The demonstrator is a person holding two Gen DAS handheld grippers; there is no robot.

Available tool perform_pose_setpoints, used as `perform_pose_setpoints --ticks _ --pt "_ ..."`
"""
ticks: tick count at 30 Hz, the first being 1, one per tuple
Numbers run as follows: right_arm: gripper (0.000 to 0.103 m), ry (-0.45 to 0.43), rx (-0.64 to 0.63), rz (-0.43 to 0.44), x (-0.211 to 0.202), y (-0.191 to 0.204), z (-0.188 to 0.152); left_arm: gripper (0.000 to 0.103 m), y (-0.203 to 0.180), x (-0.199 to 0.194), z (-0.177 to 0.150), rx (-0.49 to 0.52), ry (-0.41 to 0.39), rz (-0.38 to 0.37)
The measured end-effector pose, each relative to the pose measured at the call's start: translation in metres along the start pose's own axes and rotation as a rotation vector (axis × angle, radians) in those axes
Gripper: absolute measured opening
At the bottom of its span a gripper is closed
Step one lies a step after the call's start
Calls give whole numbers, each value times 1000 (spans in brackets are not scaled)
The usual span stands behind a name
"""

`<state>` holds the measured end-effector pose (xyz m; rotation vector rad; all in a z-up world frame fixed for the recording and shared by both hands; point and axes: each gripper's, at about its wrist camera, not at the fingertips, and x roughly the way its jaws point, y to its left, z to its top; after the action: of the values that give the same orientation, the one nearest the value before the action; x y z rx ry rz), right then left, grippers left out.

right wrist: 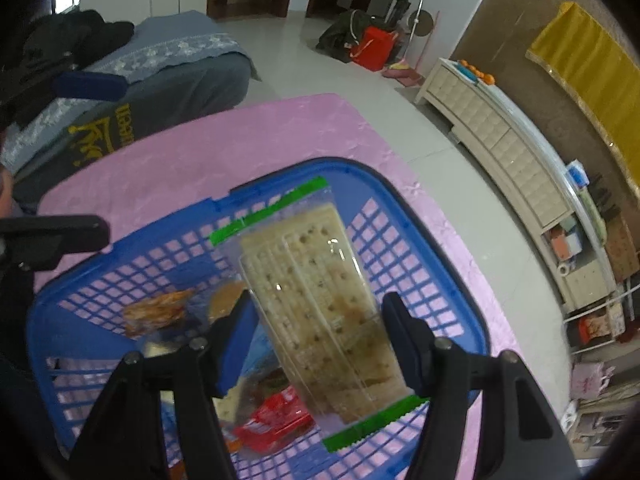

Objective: Organize snacks
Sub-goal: 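Carry the cracker pack over the basket and open the right tool, then move the right tool to the blue Doublemint gum pack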

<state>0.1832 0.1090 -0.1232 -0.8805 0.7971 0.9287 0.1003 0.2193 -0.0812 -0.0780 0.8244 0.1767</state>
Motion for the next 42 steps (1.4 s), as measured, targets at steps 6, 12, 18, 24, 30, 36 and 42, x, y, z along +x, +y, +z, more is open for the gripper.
perform_pose_setpoints --ticks 6,12,18,24,30,36,42 --pt "89 -16 42 -9 -10 -4 -3 103 -2 -6 1 -1 1 -5" --pt "89 -54 111 -26 -47 -4 -17 103 -10 -26 1 -1 -28 -4" --pt "97 -94 219 -55 -91 -6 -39 103 -25 -54 -1 9 -68 -10" --pt "100 -120 365 -80 -127 -5 -71 103 -45 -76 -6 25 -92 -38" --pt "103 -141 441 -125 -153 -3 -102 103 -71 -88 -14 30 -109 -71" --pt "103 -164 555 -169 -173 -8 -137 103 -102 -92 -22 38 -111 -94" --pt "103 -175 677 -198 -181 -21 -173 103 -117 -87 -25 8 -90 -112"
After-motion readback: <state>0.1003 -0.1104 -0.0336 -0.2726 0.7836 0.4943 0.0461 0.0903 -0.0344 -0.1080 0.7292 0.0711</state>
